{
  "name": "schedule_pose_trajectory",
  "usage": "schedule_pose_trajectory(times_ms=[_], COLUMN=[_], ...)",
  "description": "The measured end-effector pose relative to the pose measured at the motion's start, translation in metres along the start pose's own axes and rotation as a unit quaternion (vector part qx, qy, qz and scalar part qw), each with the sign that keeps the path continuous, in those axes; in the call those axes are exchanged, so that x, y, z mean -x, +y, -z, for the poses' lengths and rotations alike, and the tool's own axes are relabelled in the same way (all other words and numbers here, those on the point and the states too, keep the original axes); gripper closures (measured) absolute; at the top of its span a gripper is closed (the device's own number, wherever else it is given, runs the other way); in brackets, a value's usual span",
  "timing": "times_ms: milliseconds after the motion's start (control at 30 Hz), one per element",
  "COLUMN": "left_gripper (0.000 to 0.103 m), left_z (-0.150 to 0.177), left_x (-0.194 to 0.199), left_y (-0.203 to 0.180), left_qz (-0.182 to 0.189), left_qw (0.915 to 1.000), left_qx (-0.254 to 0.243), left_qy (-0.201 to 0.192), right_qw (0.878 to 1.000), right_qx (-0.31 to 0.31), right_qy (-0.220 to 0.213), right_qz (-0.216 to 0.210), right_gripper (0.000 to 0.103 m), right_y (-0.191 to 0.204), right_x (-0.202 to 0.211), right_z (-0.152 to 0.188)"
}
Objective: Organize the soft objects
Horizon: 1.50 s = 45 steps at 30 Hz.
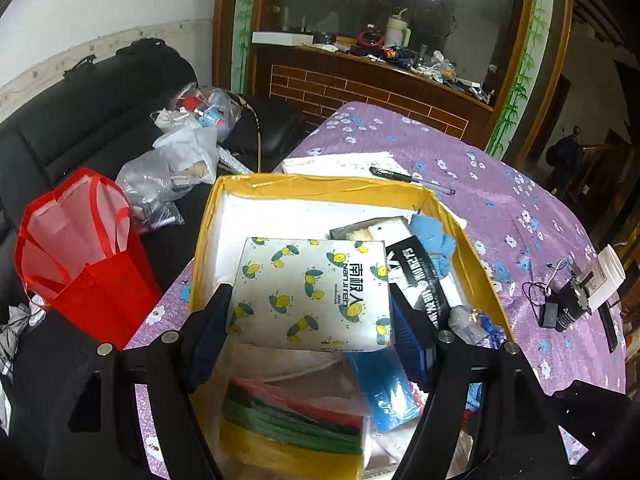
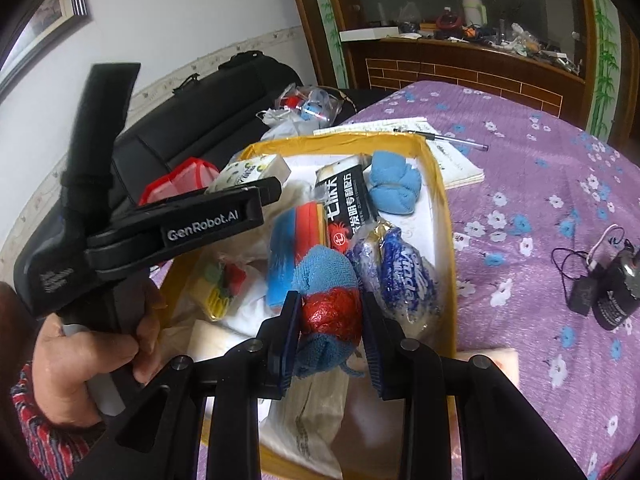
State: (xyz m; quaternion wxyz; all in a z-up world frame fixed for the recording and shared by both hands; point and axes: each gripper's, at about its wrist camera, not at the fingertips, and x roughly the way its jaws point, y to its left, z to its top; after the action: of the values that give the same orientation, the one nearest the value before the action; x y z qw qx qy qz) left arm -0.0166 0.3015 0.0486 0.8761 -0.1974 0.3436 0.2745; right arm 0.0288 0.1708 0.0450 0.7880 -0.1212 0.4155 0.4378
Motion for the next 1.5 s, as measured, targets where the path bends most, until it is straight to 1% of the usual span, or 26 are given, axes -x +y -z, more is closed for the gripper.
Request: schedule_pose_trajectory(times_ms=[100, 300, 333, 400, 467, 567, 633, 867, 1067, 1200, 1300, 1500], left_gripper=[0.029, 0.028, 0.028, 0.028, 0.026, 0.021, 0.021, 0.021, 0.021, 0.021, 0.021, 0.021], left_z=[0.000, 0.001, 0.001, 0.003, 0.004, 0.004, 0.004, 0.005, 0.006, 0.007, 0.007, 0.010], left_x=[-0.005, -0.007, -0.007, -0.007, -0.006, -0.003, -0.001, 0.004, 0.013, 0.022, 0.026, 0.037], left_y=[0.006, 0.015, 0.017, 0.018, 0.019, 0.018, 0.017, 0.014, 0.008, 0.002, -0.005, -0.020], left_qz=[0.011, 0.024, 0.025, 0.026, 0.026, 0.030, 0.031, 0.030, 0.032, 0.035, 0.035, 0.041], left_qw=[0.9998, 0.9988, 0.9987, 0.9985, 0.9985, 0.9986, 0.9986, 0.9989, 0.9989, 0.9989, 0.9991, 0.9990], left_qx=[0.012, 0.038, 0.039, 0.042, 0.041, 0.039, 0.037, 0.030, 0.031, 0.030, 0.025, 0.015], left_qy=[0.013, 0.021, 0.022, 0.025, 0.023, 0.022, 0.021, 0.020, 0.016, 0.008, 0.007, 0.000], right_qw=[1.000, 1.000, 1.000, 1.000, 1.000, 1.000, 1.000, 1.000, 0.999, 0.999, 0.999, 0.998], right_qx=[0.004, 0.019, 0.023, 0.024, 0.019, 0.015, 0.016, 0.021, 0.017, 0.007, -0.006, -0.031], right_qy=[0.000, 0.003, 0.004, 0.007, 0.012, 0.013, 0.012, 0.000, -0.017, -0.031, -0.041, -0.055], right_qz=[0.001, 0.003, 0.005, 0.007, 0.003, -0.002, -0.005, -0.013, -0.023, -0.030, -0.032, -0.024], right_gripper=[0.072, 0.070, 0.069, 0.063, 0.063, 0.057, 0.053, 0.051, 0.050, 0.049, 0.046, 0.046], right_y=[0.002, 0.011, 0.012, 0.013, 0.011, 0.010, 0.012, 0.016, 0.011, 0.002, -0.010, -0.038], right_x=[-0.004, -0.012, -0.013, -0.015, -0.017, -0.016, -0.013, 0.003, 0.025, 0.043, 0.056, 0.076], right_z=[-0.003, -0.004, -0.004, -0.003, -0.001, 0.002, 0.003, 0.006, 0.009, 0.012, 0.014, 0.020])
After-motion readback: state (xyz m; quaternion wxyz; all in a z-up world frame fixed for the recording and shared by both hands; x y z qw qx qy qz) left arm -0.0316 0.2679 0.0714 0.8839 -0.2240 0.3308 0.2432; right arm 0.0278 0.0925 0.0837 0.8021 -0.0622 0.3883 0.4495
